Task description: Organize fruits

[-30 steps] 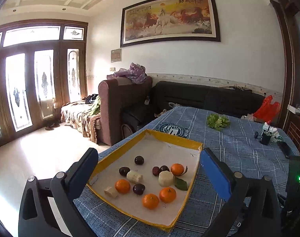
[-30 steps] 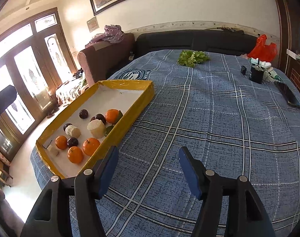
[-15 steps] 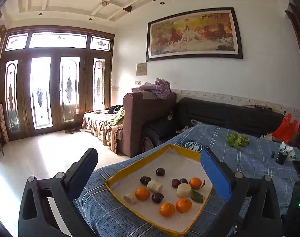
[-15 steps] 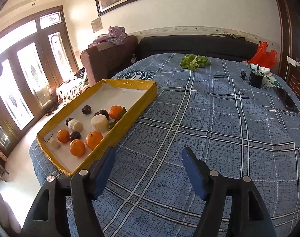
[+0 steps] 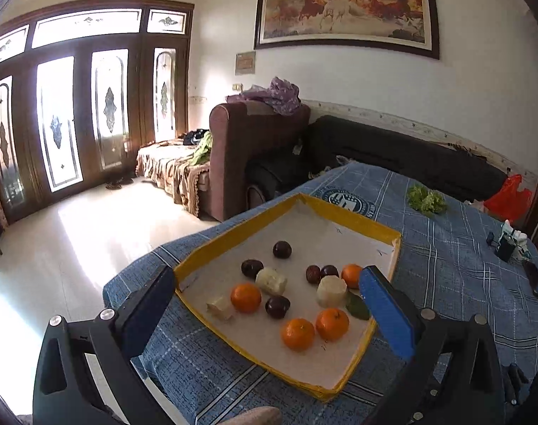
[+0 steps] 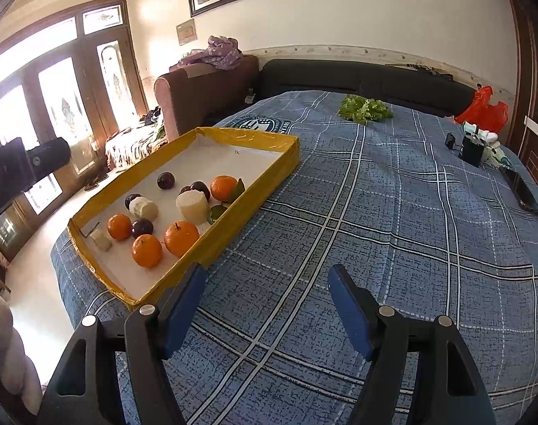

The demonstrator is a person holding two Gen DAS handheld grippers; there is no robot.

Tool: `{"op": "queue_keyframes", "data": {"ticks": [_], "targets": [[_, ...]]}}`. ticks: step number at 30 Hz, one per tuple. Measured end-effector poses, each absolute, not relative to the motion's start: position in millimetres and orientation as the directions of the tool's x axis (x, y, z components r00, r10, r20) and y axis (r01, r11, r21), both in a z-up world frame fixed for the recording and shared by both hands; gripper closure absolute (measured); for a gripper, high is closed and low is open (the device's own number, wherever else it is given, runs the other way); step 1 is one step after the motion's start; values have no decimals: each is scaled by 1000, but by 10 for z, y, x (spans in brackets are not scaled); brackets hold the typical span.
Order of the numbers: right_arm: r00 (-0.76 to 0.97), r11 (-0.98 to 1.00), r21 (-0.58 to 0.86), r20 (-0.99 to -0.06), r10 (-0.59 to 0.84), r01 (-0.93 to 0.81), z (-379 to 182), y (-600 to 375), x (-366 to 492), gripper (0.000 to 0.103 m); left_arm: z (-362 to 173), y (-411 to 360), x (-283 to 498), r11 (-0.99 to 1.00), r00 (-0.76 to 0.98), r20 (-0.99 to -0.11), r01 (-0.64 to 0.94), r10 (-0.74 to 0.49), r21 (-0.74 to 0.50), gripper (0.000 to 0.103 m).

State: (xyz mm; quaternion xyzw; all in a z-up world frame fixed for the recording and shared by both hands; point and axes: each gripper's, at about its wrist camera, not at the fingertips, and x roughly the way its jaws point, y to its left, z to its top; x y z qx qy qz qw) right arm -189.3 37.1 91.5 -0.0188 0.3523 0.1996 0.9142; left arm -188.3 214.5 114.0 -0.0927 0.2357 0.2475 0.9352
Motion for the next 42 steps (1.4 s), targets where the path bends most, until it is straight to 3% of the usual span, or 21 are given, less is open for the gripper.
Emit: {"op": "queue_keyframes", "data": {"ticks": [8, 42], "targets": [[676, 914, 75, -650, 347, -398, 944, 470, -1942, 20, 945, 2186, -1757, 875, 730, -590, -477, 346, -76, 0], [671, 906, -3, -673, 312, -424, 877, 675, -1992, 17, 760, 2235, -1697, 882, 689, -663, -463, 293, -92, 0]]}}
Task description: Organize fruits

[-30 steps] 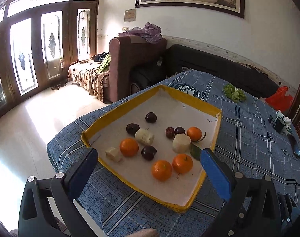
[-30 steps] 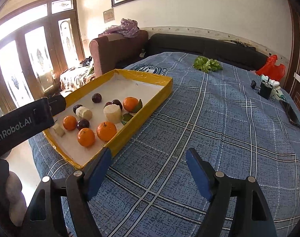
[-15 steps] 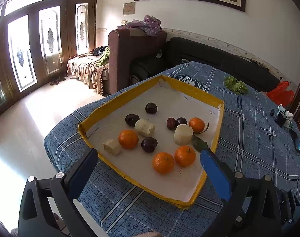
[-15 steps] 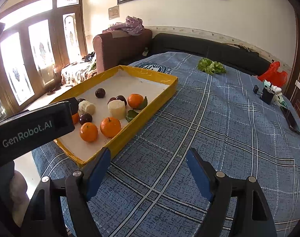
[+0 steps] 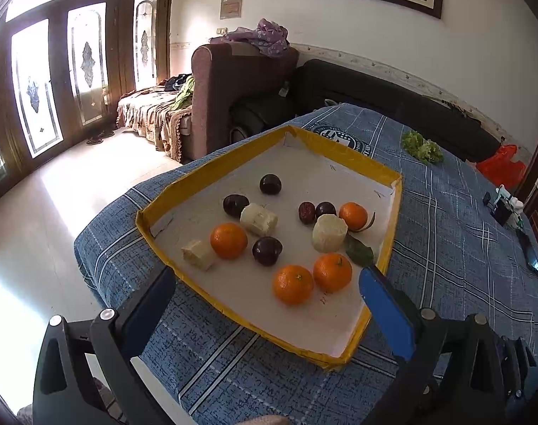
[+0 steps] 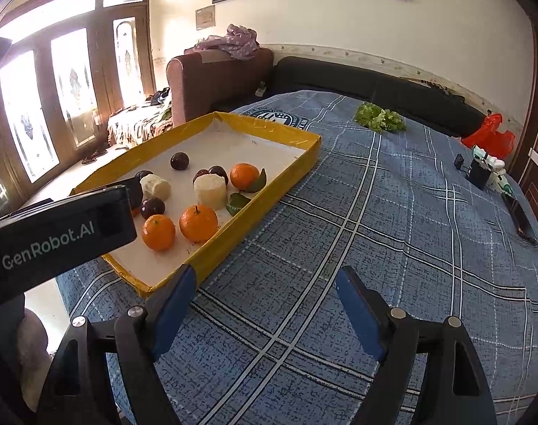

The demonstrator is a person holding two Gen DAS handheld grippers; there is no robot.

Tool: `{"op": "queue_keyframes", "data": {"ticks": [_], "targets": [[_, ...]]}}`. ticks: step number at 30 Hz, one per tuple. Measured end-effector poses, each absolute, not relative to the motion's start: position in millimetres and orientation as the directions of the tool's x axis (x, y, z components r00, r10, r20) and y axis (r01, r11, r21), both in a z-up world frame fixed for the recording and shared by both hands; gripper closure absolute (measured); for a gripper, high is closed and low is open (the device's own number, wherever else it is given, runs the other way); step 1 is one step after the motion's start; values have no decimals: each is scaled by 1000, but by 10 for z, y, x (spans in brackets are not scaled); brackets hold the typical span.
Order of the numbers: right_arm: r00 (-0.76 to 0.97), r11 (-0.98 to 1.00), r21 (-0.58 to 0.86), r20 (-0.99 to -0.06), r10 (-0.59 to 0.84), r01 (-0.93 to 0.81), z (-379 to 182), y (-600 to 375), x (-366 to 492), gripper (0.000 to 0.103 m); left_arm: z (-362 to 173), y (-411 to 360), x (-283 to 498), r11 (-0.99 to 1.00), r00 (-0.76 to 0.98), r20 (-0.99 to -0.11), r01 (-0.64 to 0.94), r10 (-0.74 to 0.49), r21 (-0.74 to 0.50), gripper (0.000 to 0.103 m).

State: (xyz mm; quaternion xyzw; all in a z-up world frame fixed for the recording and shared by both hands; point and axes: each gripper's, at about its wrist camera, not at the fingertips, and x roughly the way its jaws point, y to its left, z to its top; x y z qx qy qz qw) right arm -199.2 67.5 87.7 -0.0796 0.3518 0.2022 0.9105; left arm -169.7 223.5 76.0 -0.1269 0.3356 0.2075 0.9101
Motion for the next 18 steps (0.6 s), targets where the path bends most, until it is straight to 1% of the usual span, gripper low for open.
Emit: {"op": "queue_keyframes", "data": {"ticks": [18], "targets": [[663, 903, -28, -689, 293, -428, 835, 758, -1959, 17, 699, 2304, -1691, 872, 673, -686, -475, 277, -114, 0]]}}
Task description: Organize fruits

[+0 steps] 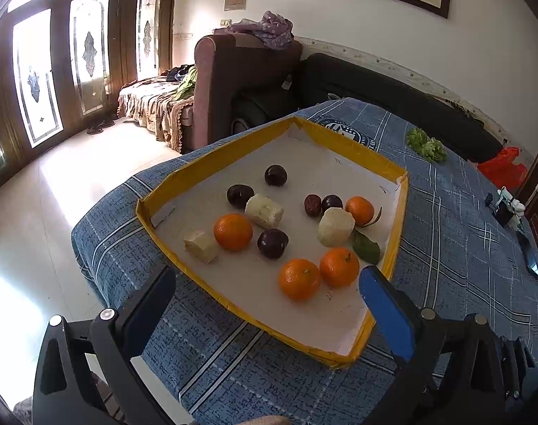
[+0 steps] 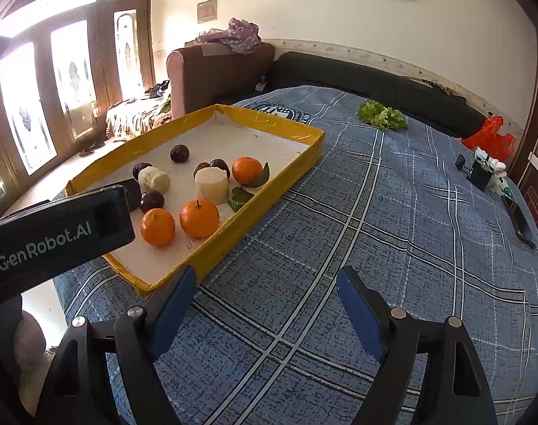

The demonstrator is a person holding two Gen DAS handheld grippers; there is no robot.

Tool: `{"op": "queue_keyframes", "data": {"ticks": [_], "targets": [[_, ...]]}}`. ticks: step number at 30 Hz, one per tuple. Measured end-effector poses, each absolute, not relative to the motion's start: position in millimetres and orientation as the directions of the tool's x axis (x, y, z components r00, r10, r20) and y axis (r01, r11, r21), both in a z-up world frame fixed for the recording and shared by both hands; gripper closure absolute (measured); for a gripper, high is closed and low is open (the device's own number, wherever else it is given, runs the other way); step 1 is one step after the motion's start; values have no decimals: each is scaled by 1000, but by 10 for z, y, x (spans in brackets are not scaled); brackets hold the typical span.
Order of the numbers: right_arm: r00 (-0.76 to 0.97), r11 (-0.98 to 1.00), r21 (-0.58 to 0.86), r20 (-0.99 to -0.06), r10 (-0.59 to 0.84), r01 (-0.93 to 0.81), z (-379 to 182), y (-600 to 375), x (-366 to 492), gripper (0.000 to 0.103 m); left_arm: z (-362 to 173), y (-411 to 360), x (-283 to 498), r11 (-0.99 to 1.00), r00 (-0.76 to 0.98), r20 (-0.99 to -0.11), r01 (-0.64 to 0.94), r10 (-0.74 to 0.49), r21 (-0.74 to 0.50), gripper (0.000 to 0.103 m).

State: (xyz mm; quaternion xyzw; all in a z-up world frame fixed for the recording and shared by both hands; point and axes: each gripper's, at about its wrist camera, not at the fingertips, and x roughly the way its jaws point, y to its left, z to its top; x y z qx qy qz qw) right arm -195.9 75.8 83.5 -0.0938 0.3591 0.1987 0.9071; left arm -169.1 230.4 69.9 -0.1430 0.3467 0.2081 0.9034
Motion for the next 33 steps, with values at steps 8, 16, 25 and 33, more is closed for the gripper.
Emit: {"op": "queue_keyframes", "data": {"ticks": [8, 16, 25, 33], "targets": [[661, 903, -31, -692, 290, -429, 821, 782, -1956, 17, 686, 2318, -1687, 872, 670, -691, -475, 271, -118, 0], [658, 900, -37, -696, 288, -433, 809, 802, -1942, 17, 662, 2342, -1682, 872, 668, -696, -474, 263, -125, 0], [655, 899, -45, -700, 283, -437, 792, 823, -1946, 17, 643, 2358, -1681, 870, 666, -699, -476, 261, -129, 0], [652, 896, -56, -706, 276, -440, 765, 858, -1956, 17, 636, 2362, -1684, 868, 665, -699, -479, 262, -130, 0]]}}
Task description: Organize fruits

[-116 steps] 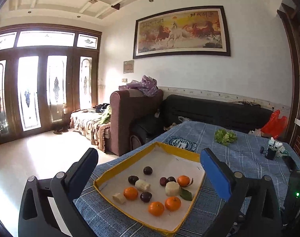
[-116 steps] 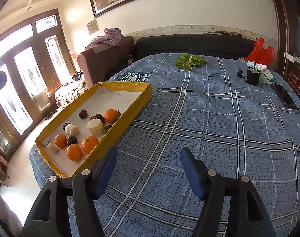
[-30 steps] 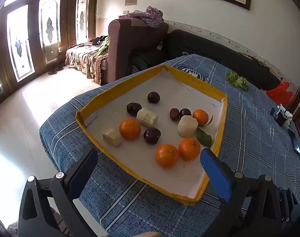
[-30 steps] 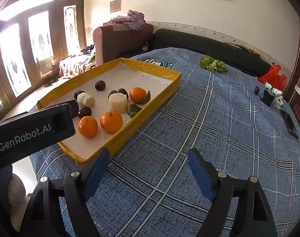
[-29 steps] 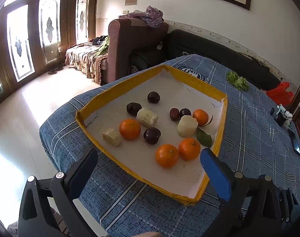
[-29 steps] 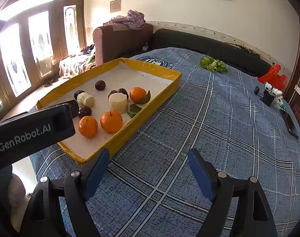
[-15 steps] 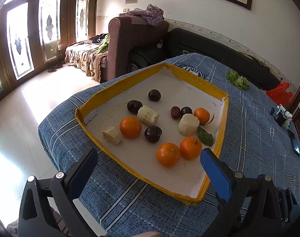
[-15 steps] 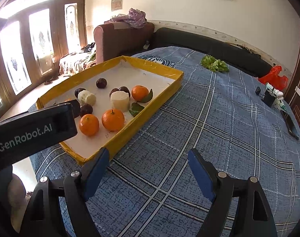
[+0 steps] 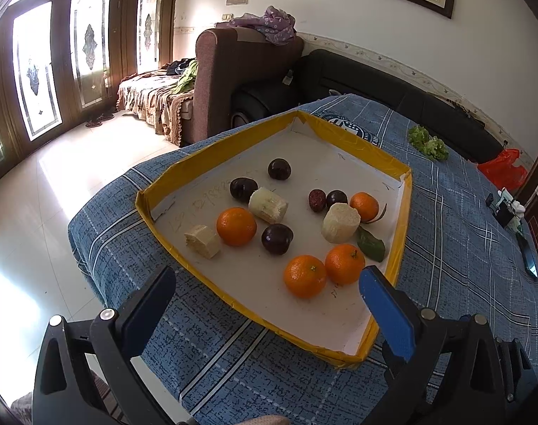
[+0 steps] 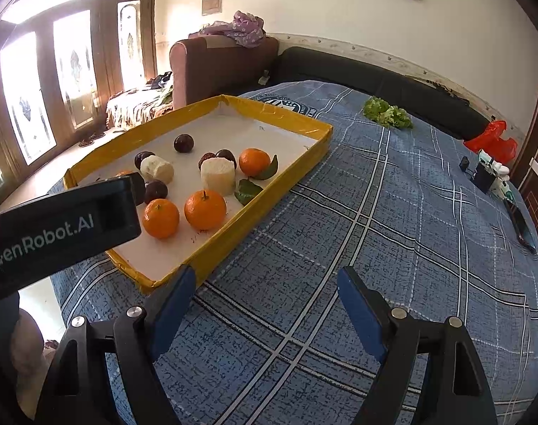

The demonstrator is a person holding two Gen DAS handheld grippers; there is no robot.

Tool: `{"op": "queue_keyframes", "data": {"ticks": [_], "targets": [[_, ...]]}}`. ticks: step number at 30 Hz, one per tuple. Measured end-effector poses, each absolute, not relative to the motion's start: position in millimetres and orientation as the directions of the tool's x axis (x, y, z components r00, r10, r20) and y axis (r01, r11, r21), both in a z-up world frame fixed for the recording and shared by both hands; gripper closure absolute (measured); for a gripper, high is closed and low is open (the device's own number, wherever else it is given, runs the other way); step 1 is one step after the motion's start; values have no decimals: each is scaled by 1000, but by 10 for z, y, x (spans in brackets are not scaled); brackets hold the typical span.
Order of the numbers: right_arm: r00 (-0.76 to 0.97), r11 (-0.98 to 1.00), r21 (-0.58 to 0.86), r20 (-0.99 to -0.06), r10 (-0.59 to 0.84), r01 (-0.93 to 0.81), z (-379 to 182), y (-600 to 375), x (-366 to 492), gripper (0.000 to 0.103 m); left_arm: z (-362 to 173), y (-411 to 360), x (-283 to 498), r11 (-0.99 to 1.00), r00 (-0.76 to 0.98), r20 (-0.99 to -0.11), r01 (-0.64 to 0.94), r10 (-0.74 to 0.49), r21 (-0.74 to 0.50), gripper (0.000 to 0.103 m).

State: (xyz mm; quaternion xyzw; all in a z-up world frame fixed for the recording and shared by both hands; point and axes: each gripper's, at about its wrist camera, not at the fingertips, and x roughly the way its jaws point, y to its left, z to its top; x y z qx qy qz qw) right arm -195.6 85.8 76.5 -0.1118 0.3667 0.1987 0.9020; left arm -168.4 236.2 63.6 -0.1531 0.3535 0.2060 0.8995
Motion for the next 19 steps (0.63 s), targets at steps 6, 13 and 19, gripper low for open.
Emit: {"op": "queue_keyframes", "data": {"ticks": [6, 13, 19], "targets": [[653, 894, -62, -706, 274, -444, 765, 897, -1972, 17, 635, 2363, -1689, 868, 667, -697, -479, 264, -130, 0], [654, 895, -63, -706, 272, -441, 777, 898, -1969, 17, 662, 2349, -1725, 865, 674, -682, -487, 283, -123, 0], [660, 900, -59, -700, 272, -433, 815, 851, -1979, 17, 718, 2267, -1747, 876, 681, -676, -469, 280, -109, 0]]}}
